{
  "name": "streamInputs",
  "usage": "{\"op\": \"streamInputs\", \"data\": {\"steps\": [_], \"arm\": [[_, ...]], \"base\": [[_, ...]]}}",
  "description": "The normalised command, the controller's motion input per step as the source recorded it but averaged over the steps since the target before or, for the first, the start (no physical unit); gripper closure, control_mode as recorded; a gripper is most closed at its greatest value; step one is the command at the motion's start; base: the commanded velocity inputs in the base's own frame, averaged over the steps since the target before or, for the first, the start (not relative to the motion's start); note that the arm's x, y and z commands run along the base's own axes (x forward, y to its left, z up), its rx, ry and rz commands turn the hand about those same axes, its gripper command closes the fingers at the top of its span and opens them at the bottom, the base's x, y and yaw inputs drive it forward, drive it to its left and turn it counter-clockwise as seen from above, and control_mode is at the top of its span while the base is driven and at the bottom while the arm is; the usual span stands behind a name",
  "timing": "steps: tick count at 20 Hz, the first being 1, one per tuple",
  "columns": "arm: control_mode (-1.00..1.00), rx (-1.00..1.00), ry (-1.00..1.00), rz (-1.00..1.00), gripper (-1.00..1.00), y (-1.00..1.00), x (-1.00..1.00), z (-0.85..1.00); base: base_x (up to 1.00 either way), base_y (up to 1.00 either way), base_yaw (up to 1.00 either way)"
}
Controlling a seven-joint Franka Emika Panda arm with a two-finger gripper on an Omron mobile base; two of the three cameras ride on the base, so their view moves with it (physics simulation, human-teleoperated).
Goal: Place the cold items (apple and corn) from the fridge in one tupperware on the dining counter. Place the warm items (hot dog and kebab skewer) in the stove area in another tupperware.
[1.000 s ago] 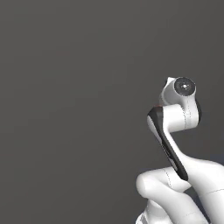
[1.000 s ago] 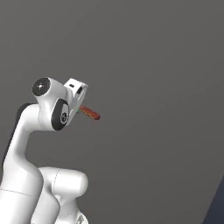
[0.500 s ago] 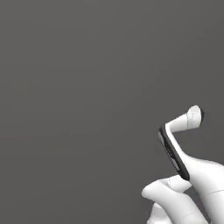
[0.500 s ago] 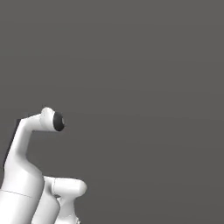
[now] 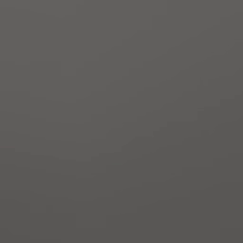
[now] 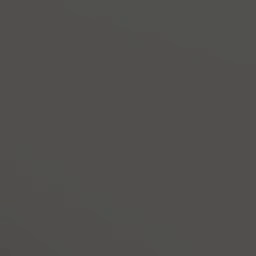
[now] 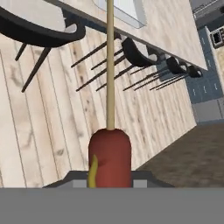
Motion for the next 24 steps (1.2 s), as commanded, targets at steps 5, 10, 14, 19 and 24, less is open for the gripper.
{"op": "streamInputs", "data": {"steps": [5,10,14,19,24], "arm": [[1.0,0.0,0.0,0.0,1.0,0.0,0.0,0.0],[1.0,0.0,0.0,0.0,1.0,0.0,0.0,0.0],[1.0,0.0,0.0,0.0,1.0,0.0,0.0,0.0],[1.0,0.0,0.0,0.0,1.0,0.0,0.0,0.0],[1.0,0.0,0.0,0.0,1.0,0.0,0.0,0.0]], "base": [[0.87,-0.49,0.64],[0.73,-0.73,0.49],[0.78,-0.67,0.48],[0.7,-0.58,0.59],[0.63,-0.52,0.63]]}}
